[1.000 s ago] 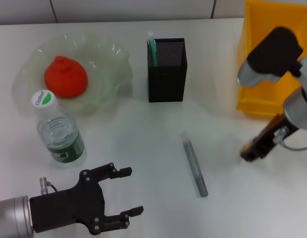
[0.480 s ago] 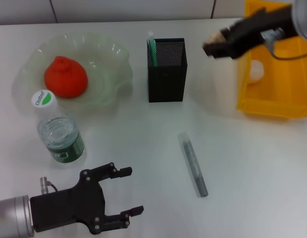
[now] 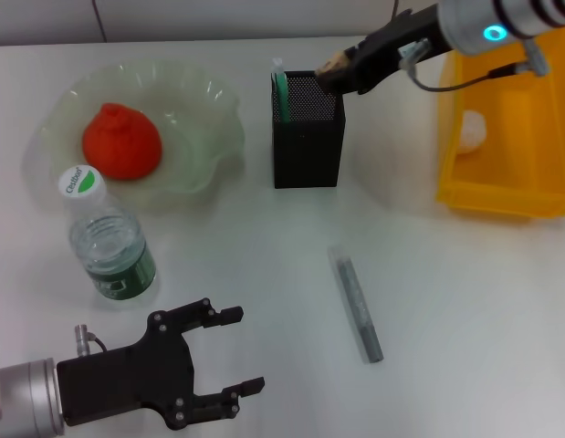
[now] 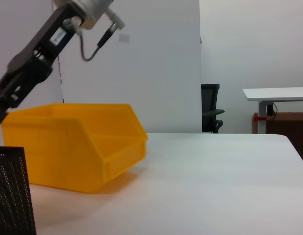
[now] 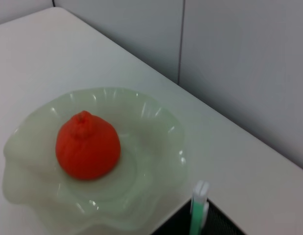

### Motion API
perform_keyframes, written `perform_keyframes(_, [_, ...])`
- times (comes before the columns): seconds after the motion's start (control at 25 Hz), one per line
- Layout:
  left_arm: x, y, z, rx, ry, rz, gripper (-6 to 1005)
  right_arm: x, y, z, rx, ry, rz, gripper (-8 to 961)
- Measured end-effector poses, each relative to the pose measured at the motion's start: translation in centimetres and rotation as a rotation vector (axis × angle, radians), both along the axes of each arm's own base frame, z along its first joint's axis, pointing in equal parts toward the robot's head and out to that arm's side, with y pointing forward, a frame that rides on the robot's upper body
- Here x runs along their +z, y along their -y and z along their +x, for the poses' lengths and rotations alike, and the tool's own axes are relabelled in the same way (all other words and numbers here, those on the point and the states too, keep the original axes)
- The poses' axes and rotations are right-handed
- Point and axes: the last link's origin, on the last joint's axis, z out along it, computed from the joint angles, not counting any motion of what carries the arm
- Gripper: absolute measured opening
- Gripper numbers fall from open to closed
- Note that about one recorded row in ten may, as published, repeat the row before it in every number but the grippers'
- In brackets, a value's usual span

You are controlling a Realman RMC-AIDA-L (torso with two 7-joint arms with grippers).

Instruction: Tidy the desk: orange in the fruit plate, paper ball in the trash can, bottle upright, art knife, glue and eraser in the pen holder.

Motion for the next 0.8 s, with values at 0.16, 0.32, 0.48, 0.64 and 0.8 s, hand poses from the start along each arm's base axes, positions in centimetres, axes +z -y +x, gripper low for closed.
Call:
perform_keyframes(0.16, [0.0, -0.1, 0.0, -0.002, 0.000, 0.000, 776, -1.2, -0.9, 0.0, 0.037, 0.004, 0.003, 434])
perform_keyframes(0.32, [0.0, -0.1, 0.1, -0.003, 0.000, 0.000, 776, -1.3, -1.2, -0.2, 0.036, 0.004, 0.000, 478])
perform_keyframes(0.48, [0.0, -0.1, 0.1, -0.004, 0.000, -0.001, 776, -0.6, -0.1, -0.7, 0.005, -0.009, -0.032, 558])
perform_keyframes(0.64, [0.1, 0.0, 0.1, -0.007, 0.005, -0.003, 774, 0.2, 3.0, -0.9, -0.073, 0.014, -0.123, 639])
perform_keyframes(0.8, [0.1, 0.0, 0.1, -0.008, 0.006, -0.003, 774, -0.9, 5.8, -0.1, -0.105, 0.105, -0.170, 735])
